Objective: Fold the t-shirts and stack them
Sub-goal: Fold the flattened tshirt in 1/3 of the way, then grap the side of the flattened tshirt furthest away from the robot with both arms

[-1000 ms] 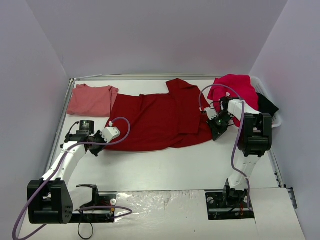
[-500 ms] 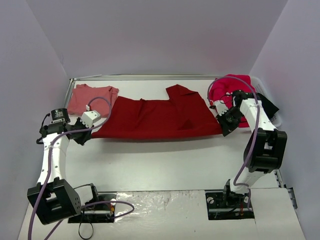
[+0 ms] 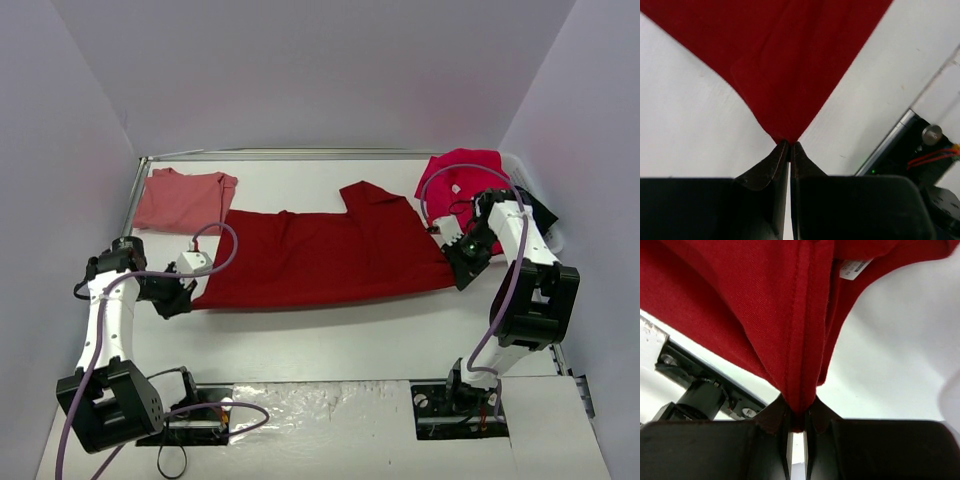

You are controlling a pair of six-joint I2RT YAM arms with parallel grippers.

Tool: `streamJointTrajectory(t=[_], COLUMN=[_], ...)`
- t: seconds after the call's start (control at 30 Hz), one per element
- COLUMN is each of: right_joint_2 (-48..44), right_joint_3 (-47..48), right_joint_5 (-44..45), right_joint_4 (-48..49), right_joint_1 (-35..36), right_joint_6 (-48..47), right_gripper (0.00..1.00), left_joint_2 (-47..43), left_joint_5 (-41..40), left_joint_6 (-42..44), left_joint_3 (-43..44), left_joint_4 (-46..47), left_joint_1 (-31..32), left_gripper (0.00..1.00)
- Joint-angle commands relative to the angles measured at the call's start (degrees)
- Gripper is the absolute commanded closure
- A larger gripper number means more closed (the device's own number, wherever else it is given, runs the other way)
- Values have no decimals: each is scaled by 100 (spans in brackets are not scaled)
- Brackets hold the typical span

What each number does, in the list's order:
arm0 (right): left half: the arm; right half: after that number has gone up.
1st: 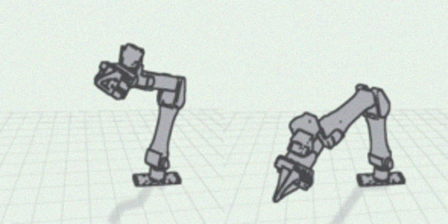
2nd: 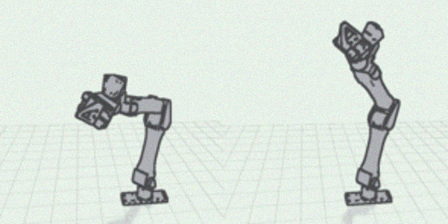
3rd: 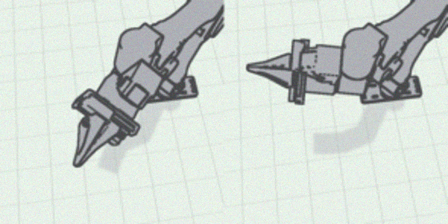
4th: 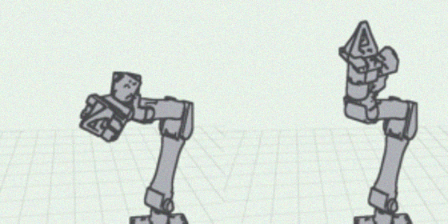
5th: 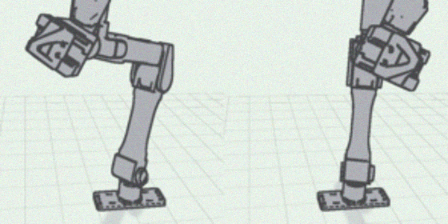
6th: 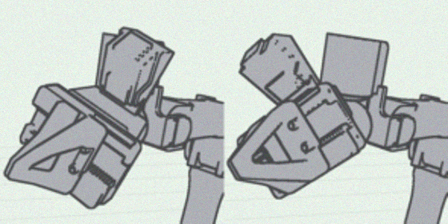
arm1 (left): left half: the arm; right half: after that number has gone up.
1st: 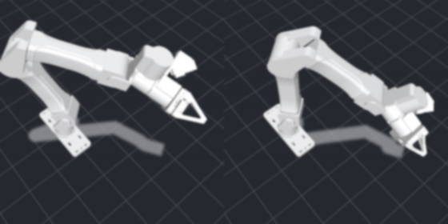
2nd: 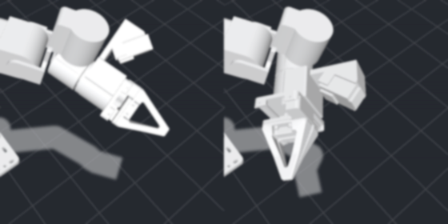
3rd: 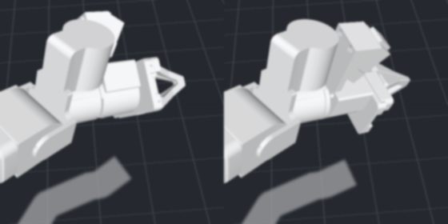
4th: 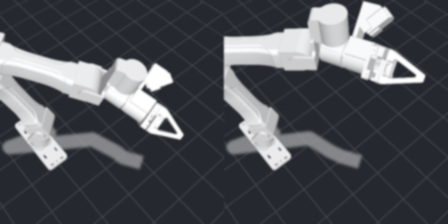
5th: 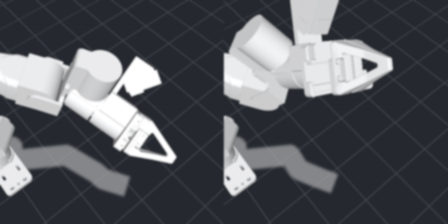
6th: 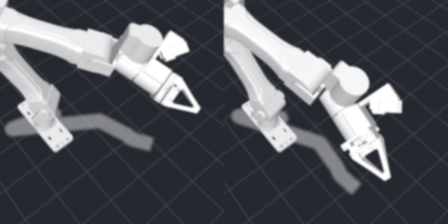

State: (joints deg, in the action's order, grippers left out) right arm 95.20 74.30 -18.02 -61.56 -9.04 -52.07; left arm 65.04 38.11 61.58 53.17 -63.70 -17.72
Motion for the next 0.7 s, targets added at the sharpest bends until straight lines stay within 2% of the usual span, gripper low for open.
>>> streamJointTrajectory(t=[0.0, 0.03, 0.07, 0.1, 0.17, 0.2, 0.33, 0.5, 0.63, 0.67], right_joint_2=[-54, -54, -37, 7, 104, 200, 262, 341, 429, 482], right_joint_3=[-292, -294, -407, -460, -531, -522, -399, 82, 697, 830], right_joint_5=[272, 299, 308, 291, 290, 290, 282, 264, -86, -305], right_joint_4=[-638, -629, -629, -638, -629, -629, -629, -585, -383, -244], right_joint_1=[-46, -45, -37, -45, -37, -45, -37, -45, -45, -45], right_joint_6=[-250, -251, -285, -312, -382, -365, -365, -321, -172, -119], right_gripper=[100, 95, 79, 69, 67, 55, 49, 47, 47, 47], left_joint_2=[-9, 44, 140, 193, 377, 439, 808, 993, 871, 827], left_joint_5=[231, 267, 293, 311, 329, 329, 390, 697, 970, 997], left_joint_6=[1370, 1548, 1698, 1969, 2190, 2278, 2411, 2140, 964, 213], left_joint_3=[114, 115, 158, 185, 299, 326, 536, 826, 924, 915], left_joint_4=[-1360, -1556, -1714, -1994, -2137, -2277, -2515, -2420, -1367, -677], left_joint_1=[-74, -74, -74, -57, -48, -39, -13, -21, -21, -21], left_gripper=[98, 98, 97, 96, 86, 79, 64, 61, 60, 60])
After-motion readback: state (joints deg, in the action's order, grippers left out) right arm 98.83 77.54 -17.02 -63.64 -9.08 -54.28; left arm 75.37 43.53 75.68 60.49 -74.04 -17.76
